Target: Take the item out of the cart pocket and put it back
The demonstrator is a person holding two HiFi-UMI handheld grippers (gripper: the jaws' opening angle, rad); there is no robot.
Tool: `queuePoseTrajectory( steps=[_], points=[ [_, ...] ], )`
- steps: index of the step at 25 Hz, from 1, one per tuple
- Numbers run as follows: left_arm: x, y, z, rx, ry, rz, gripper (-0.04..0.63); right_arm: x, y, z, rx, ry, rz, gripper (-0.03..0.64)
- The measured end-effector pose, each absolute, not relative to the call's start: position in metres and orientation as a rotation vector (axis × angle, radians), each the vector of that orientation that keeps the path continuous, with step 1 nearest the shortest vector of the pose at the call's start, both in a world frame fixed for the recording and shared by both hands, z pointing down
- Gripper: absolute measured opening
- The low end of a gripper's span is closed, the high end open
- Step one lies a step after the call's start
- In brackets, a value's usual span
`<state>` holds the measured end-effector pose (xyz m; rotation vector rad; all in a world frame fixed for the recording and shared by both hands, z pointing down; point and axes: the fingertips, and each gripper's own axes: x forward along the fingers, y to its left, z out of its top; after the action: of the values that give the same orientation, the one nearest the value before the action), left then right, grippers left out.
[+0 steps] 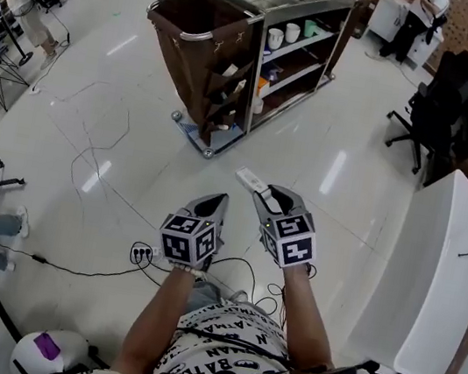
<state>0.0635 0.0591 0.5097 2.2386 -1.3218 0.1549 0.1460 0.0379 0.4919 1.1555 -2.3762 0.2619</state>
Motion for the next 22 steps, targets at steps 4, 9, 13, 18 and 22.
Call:
queuePoseTrajectory(
  steps=[4, 9, 13, 18, 22],
  points=[
    [0.065, 0.059, 0.513, 2.236, -1.308, 0.154, 0.002, 0.147, 0.036, 0.491, 1.164, -2.371, 0.259, 0.146],
    [0.059, 0.053, 0.513, 2.214, -1.313, 0.139, 0.0, 0.146, 0.03, 0.49, 1.174, -2.362, 0.255, 0.147],
    [0.054, 0.049, 0.514, 2.21, -1.307, 0.14, 0.0, 0.14, 0.027, 0.49, 1.177, -2.359, 0.255, 0.147],
    [0.04, 0.037, 0.517, 2.204, -1.304, 0.15, 0.0, 0.131, 0.017, 0.493, 1.196, -2.341, 0.267, 0.146],
    [0.024, 0.03, 0.522, 2.207, -1.303, 0.166, 0.0, 0.121, 0.011, 0.499, 1.208, -2.316, 0.271, 0.147]
  ],
)
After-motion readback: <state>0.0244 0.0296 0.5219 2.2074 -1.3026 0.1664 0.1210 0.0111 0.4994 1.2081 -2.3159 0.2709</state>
